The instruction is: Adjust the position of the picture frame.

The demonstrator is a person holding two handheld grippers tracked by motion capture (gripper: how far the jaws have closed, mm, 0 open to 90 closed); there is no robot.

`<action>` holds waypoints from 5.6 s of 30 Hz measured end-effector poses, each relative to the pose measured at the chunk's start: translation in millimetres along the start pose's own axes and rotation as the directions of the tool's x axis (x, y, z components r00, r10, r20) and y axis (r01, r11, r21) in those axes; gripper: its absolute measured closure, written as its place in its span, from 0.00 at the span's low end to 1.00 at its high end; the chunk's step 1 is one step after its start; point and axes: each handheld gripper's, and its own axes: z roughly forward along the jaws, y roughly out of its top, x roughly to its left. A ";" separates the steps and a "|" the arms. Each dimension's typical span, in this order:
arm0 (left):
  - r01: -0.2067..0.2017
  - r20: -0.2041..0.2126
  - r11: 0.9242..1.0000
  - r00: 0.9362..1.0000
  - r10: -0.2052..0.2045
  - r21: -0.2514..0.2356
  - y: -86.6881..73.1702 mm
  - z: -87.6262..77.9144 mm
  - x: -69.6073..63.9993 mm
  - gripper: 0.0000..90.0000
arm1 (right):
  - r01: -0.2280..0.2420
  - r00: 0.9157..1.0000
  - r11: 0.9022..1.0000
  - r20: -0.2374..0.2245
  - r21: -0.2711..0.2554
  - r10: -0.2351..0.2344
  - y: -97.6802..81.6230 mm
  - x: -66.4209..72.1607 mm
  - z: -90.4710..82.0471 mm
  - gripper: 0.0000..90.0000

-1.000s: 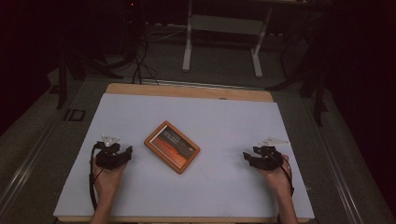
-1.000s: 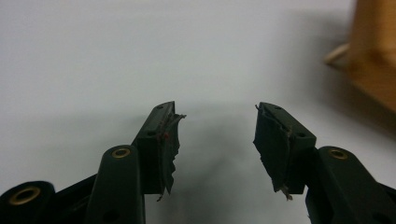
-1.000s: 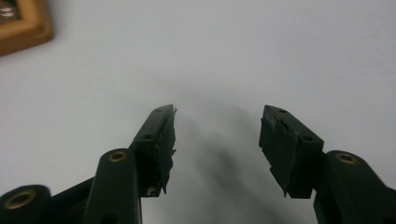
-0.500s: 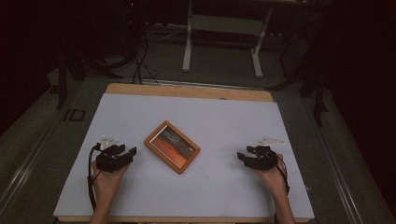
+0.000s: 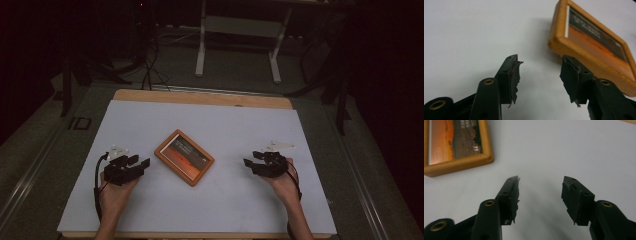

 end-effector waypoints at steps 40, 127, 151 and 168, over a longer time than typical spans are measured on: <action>-0.031 0.086 0.999 0.996 0.028 0.031 3.5 3.4 -19.3 0.51 | 0.098 0.988 0.995 -0.120 0.029 -0.094 44.5 33.8 59.4 0.60; -0.190 0.277 0.982 0.944 0.180 0.008 39.7 24.7 -97.1 0.66 | 0.178 0.879 0.984 -0.454 0.027 -0.147 83.6 47.9 95.8 0.37; -0.365 0.358 0.930 0.863 0.356 -0.044 39.9 16.0 -117.0 0.75 | 0.229 0.828 0.970 -0.508 -0.082 -0.238 70.3 36.5 53.3 0.49; -0.327 0.401 0.941 0.853 0.333 -0.085 37.3 20.3 -112.2 0.68 | 0.214 0.873 0.968 -0.419 -0.132 -0.251 40.0 46.9 16.3 0.68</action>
